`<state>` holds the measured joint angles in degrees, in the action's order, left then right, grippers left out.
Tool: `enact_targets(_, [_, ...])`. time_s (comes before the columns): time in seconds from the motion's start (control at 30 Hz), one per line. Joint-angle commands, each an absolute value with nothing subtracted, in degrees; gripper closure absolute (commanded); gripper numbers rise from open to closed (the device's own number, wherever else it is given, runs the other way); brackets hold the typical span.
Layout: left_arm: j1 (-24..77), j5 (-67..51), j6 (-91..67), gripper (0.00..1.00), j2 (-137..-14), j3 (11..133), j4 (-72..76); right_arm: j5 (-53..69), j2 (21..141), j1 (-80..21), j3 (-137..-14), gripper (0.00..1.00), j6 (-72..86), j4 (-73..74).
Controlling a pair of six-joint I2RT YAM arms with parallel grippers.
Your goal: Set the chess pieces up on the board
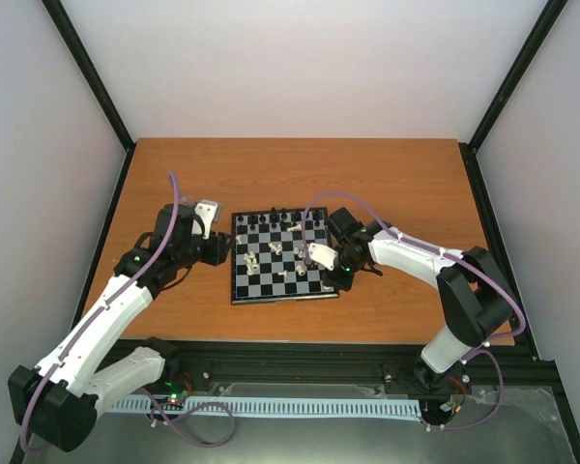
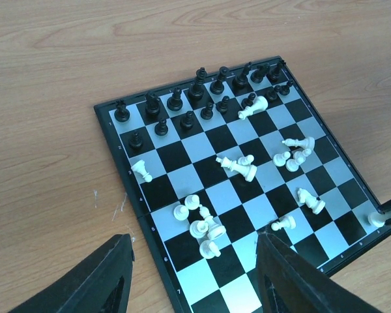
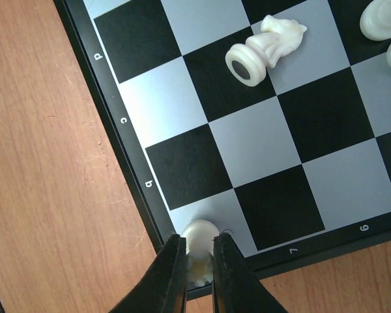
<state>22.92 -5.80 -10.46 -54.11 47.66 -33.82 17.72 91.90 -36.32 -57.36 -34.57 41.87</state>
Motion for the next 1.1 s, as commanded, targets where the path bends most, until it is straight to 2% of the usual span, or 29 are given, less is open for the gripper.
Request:
enact_targets(0.0, [23.2,-6.2,-9.7,0.45,-54.3,50.1,-34.3,16.2,93.3,-37.0,-57.3,0.94,-34.7,40.3])
enact_targets(0.23, [23.2,-6.4,-9.6,0.45,-54.5,50.2,-34.3,15.0,94.5,-37.1,-57.5,0.91,-34.6,39.7])
enact_targets(0.4, [23.2,-6.5,-9.7,0.45,-54.5,50.1,-34.3,14.2,94.6,-37.1,-57.6,0.78,-34.4,39.4])
enact_targets(0.63, [23.2,-6.4,-9.7,0.45,-54.3,50.0,-34.3,14.7,92.6,-37.0,-58.4,0.66,-33.9,40.0])
enact_targets(0.87, [23.3,-6.2,-10.8,0.46,-55.3,49.9,-33.7,18.5,84.7,-33.2,-61.7,0.62,-32.2,42.8])
enact_targets(1.07, [23.3,-5.4,-12.9,0.54,-58.6,50.4,-34.3,29.4,73.7,-23.2,-62.8,0.6,-26.5,42.3])
